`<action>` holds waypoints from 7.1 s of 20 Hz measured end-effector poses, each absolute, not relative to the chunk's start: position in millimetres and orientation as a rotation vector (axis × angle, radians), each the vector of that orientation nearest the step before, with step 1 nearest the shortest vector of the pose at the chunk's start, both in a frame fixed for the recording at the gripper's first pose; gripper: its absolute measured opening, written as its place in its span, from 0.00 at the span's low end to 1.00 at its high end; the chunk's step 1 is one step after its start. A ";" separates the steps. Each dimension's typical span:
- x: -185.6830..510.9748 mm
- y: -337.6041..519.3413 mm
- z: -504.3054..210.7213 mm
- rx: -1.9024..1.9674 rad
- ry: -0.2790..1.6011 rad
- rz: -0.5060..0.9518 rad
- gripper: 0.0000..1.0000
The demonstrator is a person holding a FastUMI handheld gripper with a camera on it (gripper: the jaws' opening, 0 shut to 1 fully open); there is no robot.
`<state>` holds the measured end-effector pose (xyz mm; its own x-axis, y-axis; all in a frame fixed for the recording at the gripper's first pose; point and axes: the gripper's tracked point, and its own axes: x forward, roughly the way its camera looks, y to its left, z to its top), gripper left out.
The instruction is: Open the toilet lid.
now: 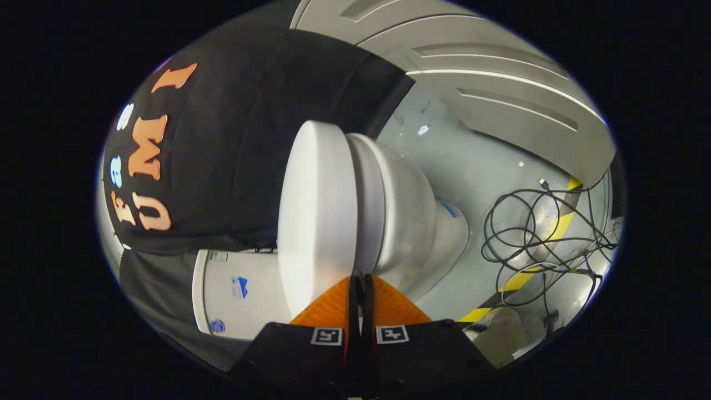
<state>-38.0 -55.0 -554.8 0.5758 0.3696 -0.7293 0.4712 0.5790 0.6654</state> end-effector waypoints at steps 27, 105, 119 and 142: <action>0.7 51.7 -382.1 0.452 0.806 -0.012 0.08; -0.7 236.0 -191.7 -0.123 0.316 0.236 0.99; 6.4 80.8 -50.9 -0.080 0.059 0.078 0.99; 0.7 78.6 -49.1 -0.056 0.070 0.098 0.98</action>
